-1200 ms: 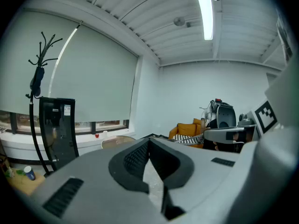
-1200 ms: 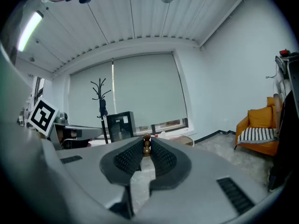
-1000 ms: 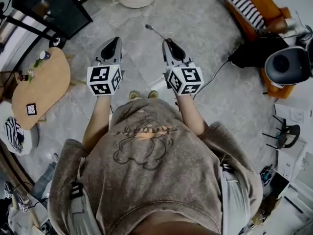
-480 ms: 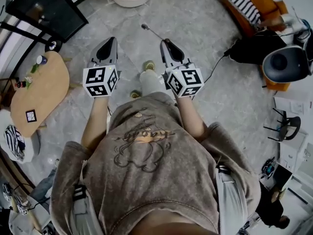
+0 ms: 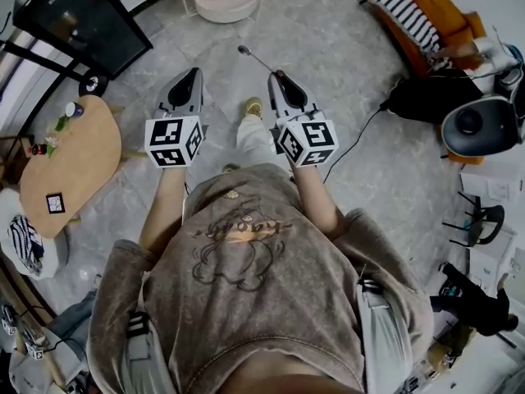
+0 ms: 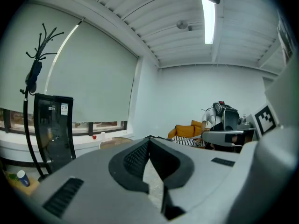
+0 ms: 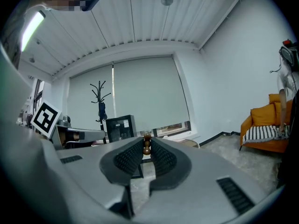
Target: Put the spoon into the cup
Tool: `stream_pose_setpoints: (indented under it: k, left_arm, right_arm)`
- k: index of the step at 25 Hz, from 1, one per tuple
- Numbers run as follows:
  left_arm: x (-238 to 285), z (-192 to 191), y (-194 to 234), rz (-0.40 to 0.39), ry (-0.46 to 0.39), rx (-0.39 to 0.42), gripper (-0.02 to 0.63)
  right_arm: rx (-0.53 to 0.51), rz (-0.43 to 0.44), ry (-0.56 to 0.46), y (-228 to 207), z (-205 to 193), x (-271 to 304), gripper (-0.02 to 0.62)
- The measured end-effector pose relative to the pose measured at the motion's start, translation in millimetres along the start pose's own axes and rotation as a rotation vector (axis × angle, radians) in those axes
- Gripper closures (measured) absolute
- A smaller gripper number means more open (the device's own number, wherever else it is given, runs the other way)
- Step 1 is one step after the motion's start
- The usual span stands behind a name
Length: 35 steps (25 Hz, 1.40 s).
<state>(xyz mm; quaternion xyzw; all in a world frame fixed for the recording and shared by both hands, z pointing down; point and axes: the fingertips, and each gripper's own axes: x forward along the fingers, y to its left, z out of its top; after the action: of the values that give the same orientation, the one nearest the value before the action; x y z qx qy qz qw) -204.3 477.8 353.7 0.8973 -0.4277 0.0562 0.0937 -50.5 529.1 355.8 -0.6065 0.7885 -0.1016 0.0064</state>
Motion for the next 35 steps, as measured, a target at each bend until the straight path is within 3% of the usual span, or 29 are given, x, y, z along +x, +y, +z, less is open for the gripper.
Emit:
stream_pose_setpoints:
  k: [20,35]
  left_arm:
    - [84,-1,35,0.008,0.023,-0.002,0.598]
    - [192,34,55,0.000,0.060,-0.002,0.598]
  right_arm:
    - [0.053,-0.006,0.028,-59,-12,78,0.534]
    - [0.089,0.006,0.046,-131,18,166,0.534]
